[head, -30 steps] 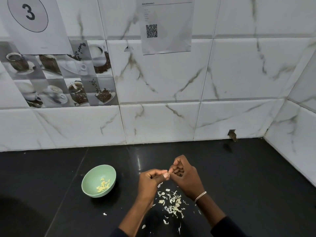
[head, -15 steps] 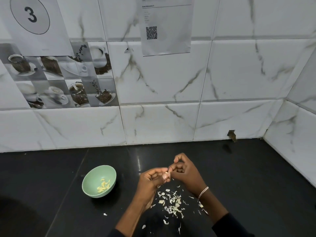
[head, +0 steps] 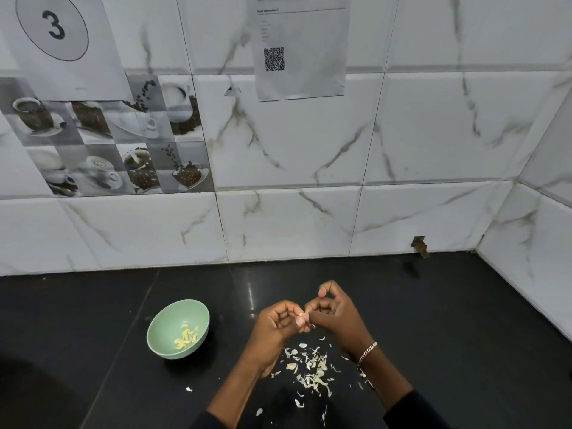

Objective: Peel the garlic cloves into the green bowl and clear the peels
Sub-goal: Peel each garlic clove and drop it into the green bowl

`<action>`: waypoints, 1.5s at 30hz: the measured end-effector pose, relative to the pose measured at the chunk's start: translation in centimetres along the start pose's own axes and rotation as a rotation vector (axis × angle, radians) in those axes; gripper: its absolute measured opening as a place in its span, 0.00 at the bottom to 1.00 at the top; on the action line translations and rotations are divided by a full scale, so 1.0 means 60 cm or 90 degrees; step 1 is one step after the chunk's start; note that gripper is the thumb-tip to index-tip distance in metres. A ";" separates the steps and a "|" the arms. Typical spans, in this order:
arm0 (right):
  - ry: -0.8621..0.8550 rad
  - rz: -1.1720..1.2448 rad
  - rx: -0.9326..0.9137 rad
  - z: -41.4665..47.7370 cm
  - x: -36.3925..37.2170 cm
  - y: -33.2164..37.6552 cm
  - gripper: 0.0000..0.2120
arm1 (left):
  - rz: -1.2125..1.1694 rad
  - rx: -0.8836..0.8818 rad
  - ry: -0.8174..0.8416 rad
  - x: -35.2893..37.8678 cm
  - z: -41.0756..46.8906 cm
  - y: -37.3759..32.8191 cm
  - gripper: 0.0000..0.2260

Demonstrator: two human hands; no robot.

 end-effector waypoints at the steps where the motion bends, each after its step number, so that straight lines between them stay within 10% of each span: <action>1: 0.000 -0.001 -0.001 0.000 0.000 0.001 0.20 | -0.003 -0.004 0.006 0.001 0.000 0.000 0.08; 45: -0.064 -0.101 0.052 0.014 -0.031 -0.046 0.12 | -0.145 -0.058 -0.135 -0.022 -0.020 0.009 0.13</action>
Point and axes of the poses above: each hand's wrist, its own z-axis towards the middle knuckle, its own x-axis out of the palm, y = z × x, the point moved 7 cm from there along z, towards the middle knuckle, and after that the axes turned 11 degrees about x, right-handed, at the moved point
